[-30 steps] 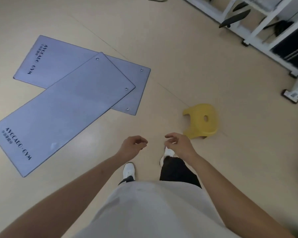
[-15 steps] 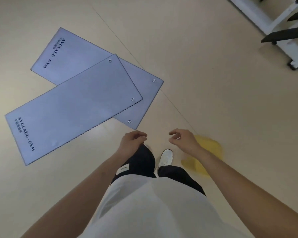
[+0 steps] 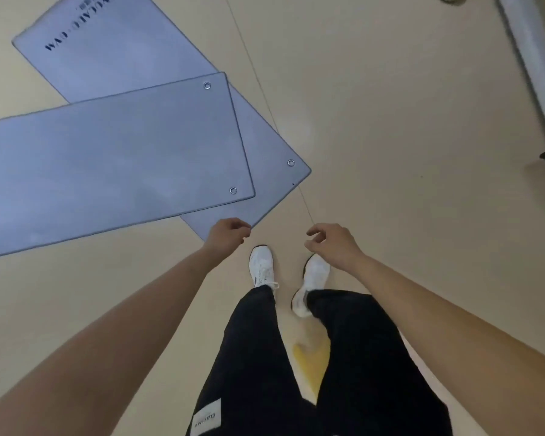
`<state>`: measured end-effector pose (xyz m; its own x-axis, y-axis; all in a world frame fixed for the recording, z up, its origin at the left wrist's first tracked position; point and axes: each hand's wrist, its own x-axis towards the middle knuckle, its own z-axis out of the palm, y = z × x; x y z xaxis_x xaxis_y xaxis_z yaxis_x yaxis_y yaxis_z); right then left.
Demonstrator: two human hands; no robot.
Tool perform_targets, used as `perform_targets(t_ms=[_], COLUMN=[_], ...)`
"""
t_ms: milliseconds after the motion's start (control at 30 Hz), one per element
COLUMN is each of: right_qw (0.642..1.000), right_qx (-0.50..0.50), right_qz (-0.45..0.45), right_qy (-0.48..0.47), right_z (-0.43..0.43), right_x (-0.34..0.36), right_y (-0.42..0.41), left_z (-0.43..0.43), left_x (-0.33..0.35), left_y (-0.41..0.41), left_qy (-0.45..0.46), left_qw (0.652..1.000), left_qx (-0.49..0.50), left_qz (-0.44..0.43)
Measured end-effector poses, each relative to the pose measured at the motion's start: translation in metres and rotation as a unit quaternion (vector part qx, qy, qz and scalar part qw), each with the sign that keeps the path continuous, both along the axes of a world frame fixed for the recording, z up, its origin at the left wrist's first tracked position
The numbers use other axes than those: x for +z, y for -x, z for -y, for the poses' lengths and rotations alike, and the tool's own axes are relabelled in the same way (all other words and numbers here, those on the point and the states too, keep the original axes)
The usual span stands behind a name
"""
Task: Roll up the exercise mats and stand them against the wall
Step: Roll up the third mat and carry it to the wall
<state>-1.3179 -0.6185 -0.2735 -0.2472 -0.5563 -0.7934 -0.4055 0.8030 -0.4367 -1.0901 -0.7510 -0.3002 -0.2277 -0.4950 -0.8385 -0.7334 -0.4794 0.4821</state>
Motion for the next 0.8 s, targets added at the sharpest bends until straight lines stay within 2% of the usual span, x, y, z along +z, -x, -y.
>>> perform_targets(t_ms=[100,267,433,567,667,800], right_qw=[1.0,0.996,0.991,0.978,0.961,0.944], right_qx=[0.024,0.075,0.097,0.176,0.237,0.277], right_qz=[0.0,0.002,-0.018,-0.04,-0.094,-0.143], right_qy=[0.0,0.039,0.087,0.108,0.104,0.104], right_z=[0.048,0.109,0.138,0.148,0.152,0.143], right_x=[-0.078,-0.248,-0.423,-0.541,-0.593,-0.617], right_y=[0.024,0.05,0.07,0.078,0.077,0.073], left_z=[0.023,0.037,0.059,0.078,0.079,0.063], left_x=[-0.071,-0.22,-0.398,-0.52,-0.576,-0.605], left_y=[0.023,0.048,0.064,0.08,0.087,0.088], left_qy=[-0.003,0.02,0.111,0.189,0.245,0.312], left_qw=[0.998,0.993,0.981,0.96,0.931,0.892], left_qx=[0.059,0.112,0.108,0.068,0.007,-0.002], left_qz=[-0.005,0.014,0.113,0.197,0.271,0.328])
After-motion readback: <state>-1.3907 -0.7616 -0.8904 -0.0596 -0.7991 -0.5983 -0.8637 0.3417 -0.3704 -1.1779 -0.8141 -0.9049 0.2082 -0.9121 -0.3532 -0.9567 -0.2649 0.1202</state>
